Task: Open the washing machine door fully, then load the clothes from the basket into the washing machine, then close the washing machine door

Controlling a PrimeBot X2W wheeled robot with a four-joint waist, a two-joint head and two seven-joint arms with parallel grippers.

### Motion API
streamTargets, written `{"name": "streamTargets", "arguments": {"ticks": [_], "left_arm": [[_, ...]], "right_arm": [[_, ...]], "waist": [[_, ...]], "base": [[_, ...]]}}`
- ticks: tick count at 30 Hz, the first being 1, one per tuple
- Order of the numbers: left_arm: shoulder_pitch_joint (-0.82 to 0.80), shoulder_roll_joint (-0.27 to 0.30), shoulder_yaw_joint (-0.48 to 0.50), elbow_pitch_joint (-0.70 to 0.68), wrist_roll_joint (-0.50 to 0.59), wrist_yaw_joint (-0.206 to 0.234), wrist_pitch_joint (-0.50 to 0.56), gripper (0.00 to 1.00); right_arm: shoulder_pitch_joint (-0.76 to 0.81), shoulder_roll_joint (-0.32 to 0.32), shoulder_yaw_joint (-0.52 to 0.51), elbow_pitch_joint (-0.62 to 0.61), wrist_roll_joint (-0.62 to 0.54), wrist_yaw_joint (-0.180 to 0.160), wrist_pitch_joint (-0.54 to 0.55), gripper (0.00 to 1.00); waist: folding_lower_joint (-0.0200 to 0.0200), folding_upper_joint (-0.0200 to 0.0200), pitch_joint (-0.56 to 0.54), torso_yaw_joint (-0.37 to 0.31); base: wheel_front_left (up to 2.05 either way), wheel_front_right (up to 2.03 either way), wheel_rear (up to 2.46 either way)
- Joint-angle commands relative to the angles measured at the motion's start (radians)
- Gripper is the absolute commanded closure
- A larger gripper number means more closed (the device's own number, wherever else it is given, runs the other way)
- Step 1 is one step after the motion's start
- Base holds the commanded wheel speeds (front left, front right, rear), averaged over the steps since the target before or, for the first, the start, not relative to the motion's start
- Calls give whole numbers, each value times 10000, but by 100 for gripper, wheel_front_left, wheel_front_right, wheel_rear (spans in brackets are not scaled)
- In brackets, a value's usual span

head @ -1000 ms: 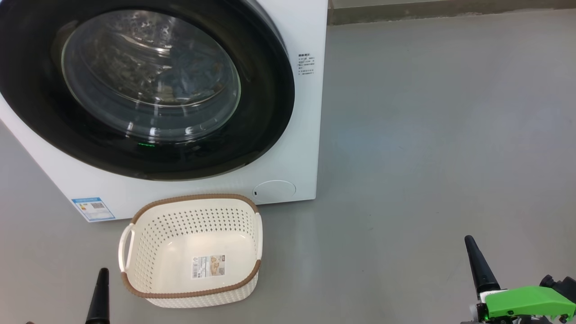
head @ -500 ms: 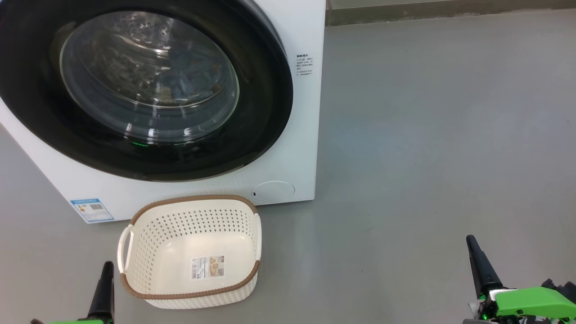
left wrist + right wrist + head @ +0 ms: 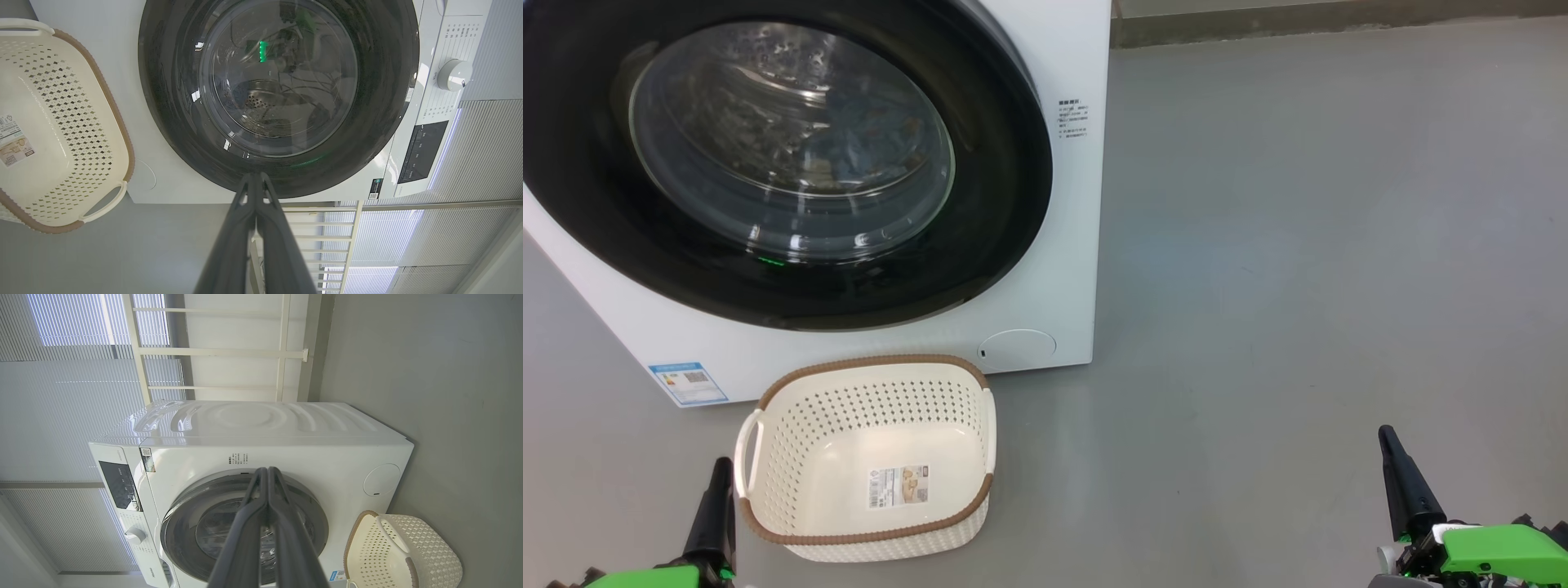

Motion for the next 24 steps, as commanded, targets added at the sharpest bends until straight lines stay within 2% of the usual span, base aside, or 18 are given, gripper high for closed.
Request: {"name": "streamTargets", "arguments": {"ticks": [1, 24], "left_arm": [[-385, 162, 313, -180, -32, -33, 34, 100], [-384, 162, 311, -181, -34, -33, 33, 100]], "right_arm": [[-461, -56, 235, -278, 37, -13, 84, 100], [-461, -55, 233, -278, 36, -13, 85, 100]], "waist": [[-1, 0, 0, 0], [-1, 0, 0, 0]], "base": [[0, 0, 0], [0, 0, 0]]}}
